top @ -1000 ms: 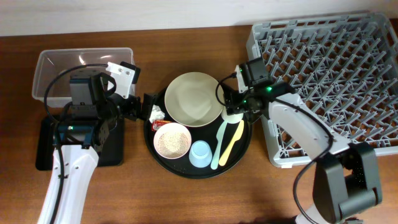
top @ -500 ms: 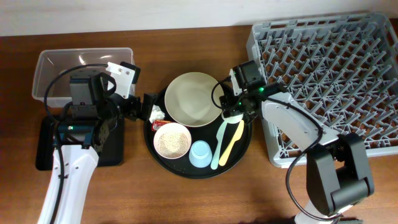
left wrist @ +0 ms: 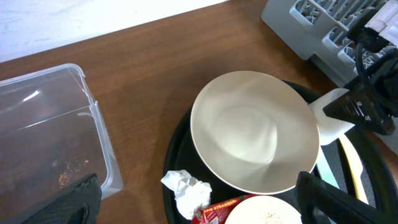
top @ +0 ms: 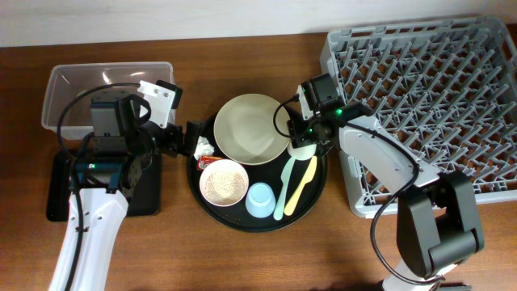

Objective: Sort waste into correct bins and load items into the dishwasher rack
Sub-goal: 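Grasp the white cup with the right gripper and lift it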

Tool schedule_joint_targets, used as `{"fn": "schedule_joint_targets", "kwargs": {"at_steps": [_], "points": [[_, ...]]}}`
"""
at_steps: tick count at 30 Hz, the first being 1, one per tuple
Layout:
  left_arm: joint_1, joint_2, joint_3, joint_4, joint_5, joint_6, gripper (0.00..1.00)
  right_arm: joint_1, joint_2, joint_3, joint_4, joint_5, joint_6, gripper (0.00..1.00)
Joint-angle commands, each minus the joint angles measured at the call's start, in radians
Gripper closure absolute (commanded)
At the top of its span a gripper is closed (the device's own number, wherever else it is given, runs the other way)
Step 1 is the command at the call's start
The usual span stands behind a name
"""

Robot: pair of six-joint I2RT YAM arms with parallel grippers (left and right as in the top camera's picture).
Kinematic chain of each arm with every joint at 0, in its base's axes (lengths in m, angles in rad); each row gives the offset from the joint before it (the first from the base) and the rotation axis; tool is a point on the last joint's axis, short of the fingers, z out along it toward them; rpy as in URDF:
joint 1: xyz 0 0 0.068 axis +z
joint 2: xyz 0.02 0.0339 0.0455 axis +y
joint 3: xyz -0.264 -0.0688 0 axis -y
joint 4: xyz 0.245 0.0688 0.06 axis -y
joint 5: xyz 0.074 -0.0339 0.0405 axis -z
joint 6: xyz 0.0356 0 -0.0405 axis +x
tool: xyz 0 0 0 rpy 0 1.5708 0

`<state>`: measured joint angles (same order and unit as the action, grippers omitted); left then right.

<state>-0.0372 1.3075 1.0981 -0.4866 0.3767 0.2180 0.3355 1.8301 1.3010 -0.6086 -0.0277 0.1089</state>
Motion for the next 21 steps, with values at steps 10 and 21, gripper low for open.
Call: {"fn": "schedule_joint_targets", "kwargs": {"at_steps": [10,21], "points": [[0.005,0.000,0.027,-0.002,-0.007,0.016,0.01,0.006,0.005,0.019,-0.061,0.006,0.003,0.12],[0.005,0.000,0.027,-0.002,-0.007,0.016,0.01,0.006,0.011,0.017,-0.084,-0.031,0.003,0.13]]}}
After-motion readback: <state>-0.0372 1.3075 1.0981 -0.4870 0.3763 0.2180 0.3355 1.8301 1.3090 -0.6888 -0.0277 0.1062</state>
